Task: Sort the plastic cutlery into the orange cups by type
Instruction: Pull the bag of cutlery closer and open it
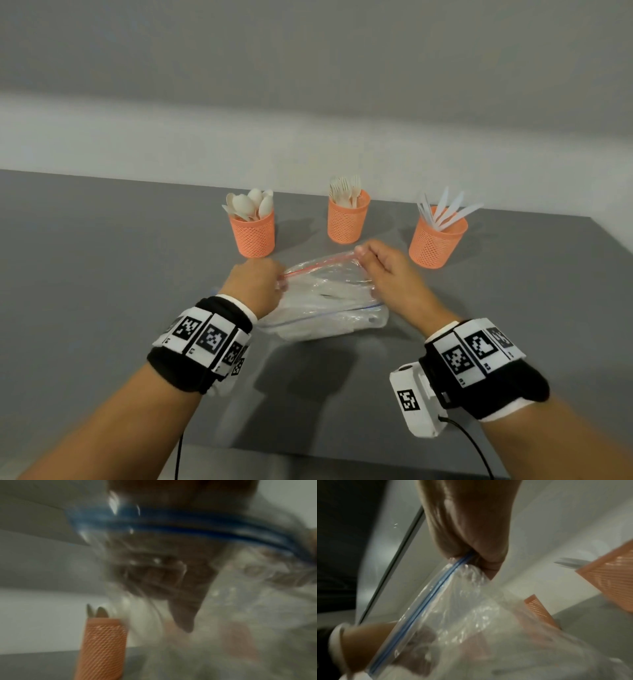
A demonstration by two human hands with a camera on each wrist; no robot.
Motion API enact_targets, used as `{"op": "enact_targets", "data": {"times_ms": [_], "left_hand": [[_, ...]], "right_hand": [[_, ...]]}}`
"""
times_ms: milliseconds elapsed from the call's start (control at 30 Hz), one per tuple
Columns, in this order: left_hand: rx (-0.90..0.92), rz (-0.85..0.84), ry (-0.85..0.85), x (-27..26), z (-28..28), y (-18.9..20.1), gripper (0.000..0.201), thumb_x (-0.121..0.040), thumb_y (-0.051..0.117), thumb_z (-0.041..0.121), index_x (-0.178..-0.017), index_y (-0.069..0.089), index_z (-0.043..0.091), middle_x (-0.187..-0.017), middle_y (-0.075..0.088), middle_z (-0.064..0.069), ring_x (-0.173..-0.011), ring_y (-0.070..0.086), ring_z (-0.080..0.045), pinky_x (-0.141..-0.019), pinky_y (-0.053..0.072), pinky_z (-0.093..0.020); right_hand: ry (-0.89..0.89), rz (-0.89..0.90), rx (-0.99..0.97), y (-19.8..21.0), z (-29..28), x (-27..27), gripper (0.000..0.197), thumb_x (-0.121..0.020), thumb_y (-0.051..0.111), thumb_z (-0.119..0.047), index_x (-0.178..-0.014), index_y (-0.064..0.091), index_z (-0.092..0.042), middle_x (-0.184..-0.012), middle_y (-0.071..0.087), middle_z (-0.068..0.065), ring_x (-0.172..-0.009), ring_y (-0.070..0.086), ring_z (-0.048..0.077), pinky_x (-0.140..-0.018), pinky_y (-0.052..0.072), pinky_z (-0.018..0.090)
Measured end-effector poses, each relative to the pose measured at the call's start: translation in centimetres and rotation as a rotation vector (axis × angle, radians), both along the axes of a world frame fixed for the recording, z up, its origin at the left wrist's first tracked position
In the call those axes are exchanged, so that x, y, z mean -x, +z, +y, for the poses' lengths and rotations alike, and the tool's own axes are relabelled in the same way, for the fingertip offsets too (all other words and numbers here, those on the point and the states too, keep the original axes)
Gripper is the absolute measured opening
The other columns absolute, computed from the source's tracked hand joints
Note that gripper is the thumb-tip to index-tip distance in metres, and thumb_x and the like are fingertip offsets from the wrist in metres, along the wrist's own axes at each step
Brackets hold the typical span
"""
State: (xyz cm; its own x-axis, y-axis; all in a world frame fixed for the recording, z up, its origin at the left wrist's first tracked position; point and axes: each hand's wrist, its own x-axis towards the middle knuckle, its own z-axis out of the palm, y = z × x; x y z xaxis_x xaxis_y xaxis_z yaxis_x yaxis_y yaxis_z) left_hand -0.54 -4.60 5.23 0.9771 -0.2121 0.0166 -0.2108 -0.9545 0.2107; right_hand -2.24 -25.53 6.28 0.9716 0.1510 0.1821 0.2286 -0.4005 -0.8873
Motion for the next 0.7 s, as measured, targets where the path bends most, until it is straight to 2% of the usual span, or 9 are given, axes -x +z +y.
{"op": "enact_targets", "data": {"times_ms": [100,167,233,267,333,433,500,567,700], "left_hand": [[0.034,0.096,0.195,0.0,1.6,-1.4,0.012,-0.086,0.056,0.015,-0.083,0.065,0.008,-0.089,0.058,-0.010,-0.094,0.059,-0.032,-0.080,0.045,-0.035],[0.244,0.151,0.294,0.0,2.5,-1.9,0.018,-0.083,0.060,0.010,-0.065,0.057,0.010,-0.069,0.051,-0.006,-0.076,0.060,-0.032,-0.067,0.049,-0.033],[0.679,0.305,0.428,0.0,3.0,-2.4,0.023,-0.084,0.058,0.000,-0.064,0.053,0.011,-0.062,0.053,-0.007,-0.052,0.060,-0.023,-0.050,0.055,-0.029],[0.928,0.412,0.491,0.0,3.1,-2.7,0.022,-0.085,0.055,-0.005,-0.068,0.054,0.009,-0.062,0.057,-0.009,-0.045,0.061,-0.017,-0.045,0.056,-0.027],[1.366,0.599,0.569,-0.1,3.1,-3.0,0.018,-0.091,0.046,-0.006,-0.079,0.056,0.002,-0.059,0.066,-0.009,-0.045,0.065,-0.013,-0.046,0.057,-0.026],[1.773,0.745,0.621,-0.3,3.5,-3.3,0.017,-0.092,0.040,-0.007,-0.086,0.056,-0.005,-0.061,0.070,-0.014,-0.060,0.070,-0.024,-0.064,0.059,-0.031],[1.821,0.776,0.559,-0.2,3.6,-3.4,0.007,-0.072,0.065,-0.013,-0.078,0.063,-0.009,-0.062,0.070,-0.018,-0.058,0.070,-0.026,-0.054,0.059,-0.033],[1.795,0.849,0.473,0.0,3.5,-3.8,0.020,-0.051,0.076,-0.010,-0.070,0.069,-0.011,-0.069,0.071,-0.021,-0.060,0.071,-0.028,-0.049,0.058,-0.035],[1.718,0.874,0.519,-0.6,3.1,-3.8,0.023,-0.092,0.039,0.002,-0.090,0.060,-0.006,-0.070,0.072,-0.017,-0.060,0.071,-0.024,-0.051,0.059,-0.033]], "right_hand": [[0.091,0.125,0.016,-0.9,-1.2,-0.4,0.024,-0.075,0.075,-0.028,-0.090,0.057,-0.021,-0.079,0.064,0.002,-0.066,0.059,0.013,-0.064,0.049,0.024],[0.088,0.218,0.332,-2.7,-2.4,-1.1,0.039,-0.071,0.079,-0.021,-0.106,0.062,-0.017,-0.098,0.065,0.002,-0.089,0.062,0.019,-0.081,0.050,0.031],[0.058,0.289,0.624,-4.7,-3.0,-1.4,0.030,-0.078,0.073,-0.018,-0.106,0.065,-0.008,-0.090,0.058,0.003,-0.080,0.058,0.019,-0.071,0.045,0.025],[0.034,0.371,0.628,-5.5,-3.1,-1.2,0.026,-0.083,0.068,-0.018,-0.105,0.064,-0.006,-0.085,0.056,0.004,-0.070,0.058,0.016,-0.062,0.045,0.023],[-0.020,0.627,0.278,-6.4,-3.3,-0.7,0.023,-0.090,0.058,-0.014,-0.109,0.058,-0.001,-0.079,0.057,0.007,-0.050,0.060,0.010,-0.046,0.049,0.021],[-0.053,0.793,-0.549,-6.1,-3.6,-0.8,0.014,-0.094,0.045,0.002,-0.103,0.054,0.006,-0.074,0.067,0.014,-0.055,0.069,0.018,-0.051,0.059,0.032],[-0.063,0.712,-0.845,-5.2,-3.7,-1.4,0.015,-0.095,0.037,0.006,-0.094,0.051,0.004,-0.070,0.072,0.013,-0.064,0.072,0.024,-0.057,0.060,0.038],[-0.066,0.627,-1.016,-4.5,-3.5,-2.0,0.019,-0.094,0.033,0.009,-0.093,0.050,0.000,-0.072,0.072,0.012,-0.071,0.073,0.023,-0.062,0.061,0.038],[-0.122,0.607,-1.159,-4.8,-2.8,-2.1,0.022,-0.087,0.034,0.007,-0.089,0.053,-0.005,-0.065,0.065,0.007,-0.064,0.065,0.019,-0.061,0.060,0.034]]}}
